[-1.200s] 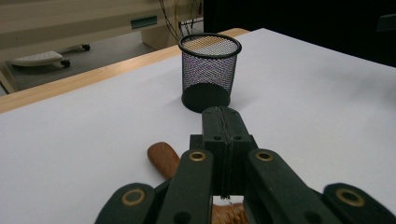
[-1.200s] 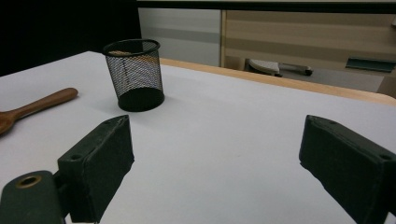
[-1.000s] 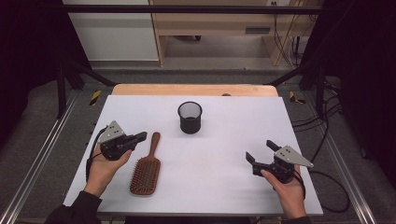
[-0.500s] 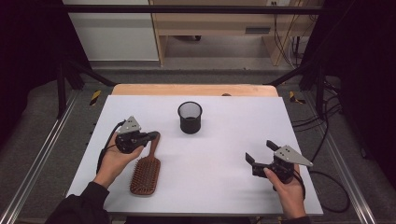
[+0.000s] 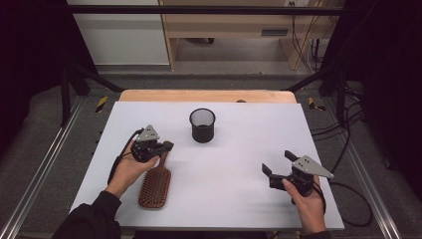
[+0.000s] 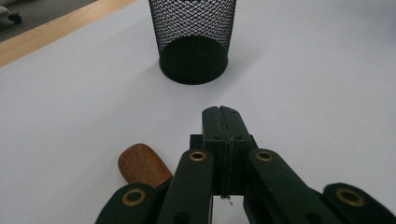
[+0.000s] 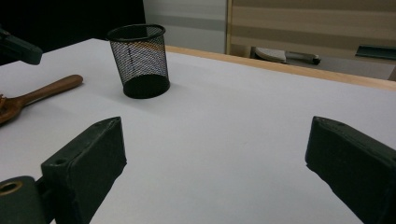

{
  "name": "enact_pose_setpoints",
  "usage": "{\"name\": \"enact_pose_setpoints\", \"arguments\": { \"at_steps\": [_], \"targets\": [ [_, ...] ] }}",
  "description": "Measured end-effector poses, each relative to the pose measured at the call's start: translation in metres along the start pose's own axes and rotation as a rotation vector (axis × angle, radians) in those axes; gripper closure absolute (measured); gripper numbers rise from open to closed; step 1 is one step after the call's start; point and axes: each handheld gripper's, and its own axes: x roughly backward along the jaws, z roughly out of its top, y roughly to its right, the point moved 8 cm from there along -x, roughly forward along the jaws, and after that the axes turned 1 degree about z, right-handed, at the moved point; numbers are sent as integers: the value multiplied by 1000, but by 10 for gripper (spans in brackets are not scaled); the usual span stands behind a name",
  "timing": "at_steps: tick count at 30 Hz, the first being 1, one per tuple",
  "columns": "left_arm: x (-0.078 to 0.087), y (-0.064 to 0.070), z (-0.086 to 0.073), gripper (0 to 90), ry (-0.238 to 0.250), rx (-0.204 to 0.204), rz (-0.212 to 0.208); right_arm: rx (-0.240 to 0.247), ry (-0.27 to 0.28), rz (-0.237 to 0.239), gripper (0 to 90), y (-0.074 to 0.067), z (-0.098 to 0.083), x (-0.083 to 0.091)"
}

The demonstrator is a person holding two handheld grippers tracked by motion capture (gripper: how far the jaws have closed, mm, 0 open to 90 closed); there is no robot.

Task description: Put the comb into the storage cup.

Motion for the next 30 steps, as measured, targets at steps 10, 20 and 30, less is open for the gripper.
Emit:
{"name": "enact_pose_setpoints", "arguments": {
  "at_steps": [10, 20, 30],
  "targets": [
    [-10, 3, -10, 900, -59, -16, -18, 0, 0, -4, 53, 1, 0, 0],
    [-21, -3, -30, 900, -124, -11, -3, -1, -3, -5, 53, 2, 0, 0],
    [-25, -5, -40, 900, -185, -31, -3, 0, -4, -4, 55, 2, -1, 0]
  ]
}}
